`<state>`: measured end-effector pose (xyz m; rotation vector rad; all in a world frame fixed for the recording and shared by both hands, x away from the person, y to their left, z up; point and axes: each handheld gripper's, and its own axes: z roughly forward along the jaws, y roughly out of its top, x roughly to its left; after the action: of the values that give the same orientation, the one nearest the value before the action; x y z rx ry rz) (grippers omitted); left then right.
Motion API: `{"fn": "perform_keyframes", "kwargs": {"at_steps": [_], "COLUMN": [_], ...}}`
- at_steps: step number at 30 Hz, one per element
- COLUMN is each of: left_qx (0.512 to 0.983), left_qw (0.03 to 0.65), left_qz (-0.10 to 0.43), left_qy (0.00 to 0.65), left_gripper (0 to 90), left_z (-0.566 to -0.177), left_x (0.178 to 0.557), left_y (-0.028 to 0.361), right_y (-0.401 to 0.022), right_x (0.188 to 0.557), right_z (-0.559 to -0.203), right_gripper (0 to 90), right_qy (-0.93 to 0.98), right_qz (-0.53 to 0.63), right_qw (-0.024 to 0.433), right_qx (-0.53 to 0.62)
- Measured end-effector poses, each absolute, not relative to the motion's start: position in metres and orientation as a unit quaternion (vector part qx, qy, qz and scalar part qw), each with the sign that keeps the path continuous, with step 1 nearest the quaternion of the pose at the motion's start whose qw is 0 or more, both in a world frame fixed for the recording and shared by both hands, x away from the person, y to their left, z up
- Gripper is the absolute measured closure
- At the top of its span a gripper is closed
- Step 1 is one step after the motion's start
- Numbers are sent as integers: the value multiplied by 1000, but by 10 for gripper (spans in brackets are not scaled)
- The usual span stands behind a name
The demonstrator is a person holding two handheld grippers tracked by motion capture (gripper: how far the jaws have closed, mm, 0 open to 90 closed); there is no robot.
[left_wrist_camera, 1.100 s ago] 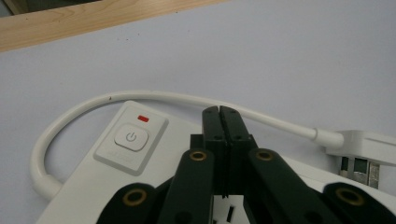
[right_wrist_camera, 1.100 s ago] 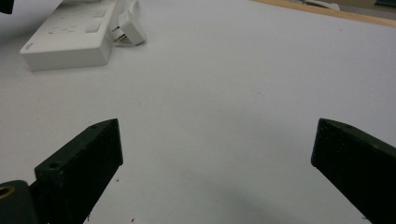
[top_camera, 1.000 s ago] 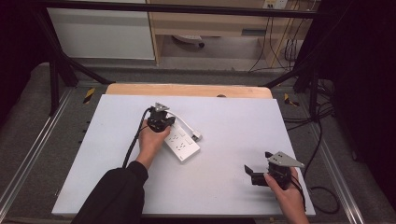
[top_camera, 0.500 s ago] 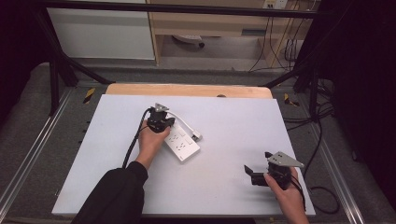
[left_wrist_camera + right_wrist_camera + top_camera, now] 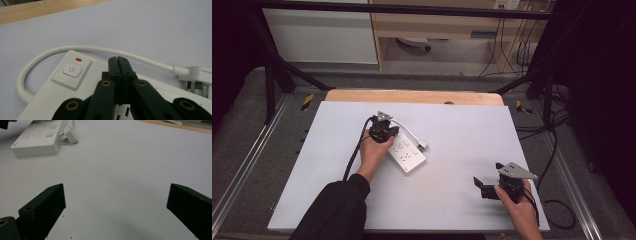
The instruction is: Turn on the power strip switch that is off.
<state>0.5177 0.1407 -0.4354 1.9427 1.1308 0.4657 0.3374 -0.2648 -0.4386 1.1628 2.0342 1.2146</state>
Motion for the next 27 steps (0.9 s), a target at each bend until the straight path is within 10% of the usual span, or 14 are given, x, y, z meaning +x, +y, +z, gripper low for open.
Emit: {"fn": "perform_keyframes", "kwargs": {"at_steps": [27], "left_qx": [768], "left_qw": [416], "left_qz": [177], "left_qy": [453], "left_gripper": [900], "left_z": [-437], "left_x": [519], "left_y": [142], "right_y": [-265], "right_x": [337], "right_z": [-439], "right_gripper": [27], "right_qy": [746], "right_qz": [445], "right_qw": [250], "right_qx": [427]}}
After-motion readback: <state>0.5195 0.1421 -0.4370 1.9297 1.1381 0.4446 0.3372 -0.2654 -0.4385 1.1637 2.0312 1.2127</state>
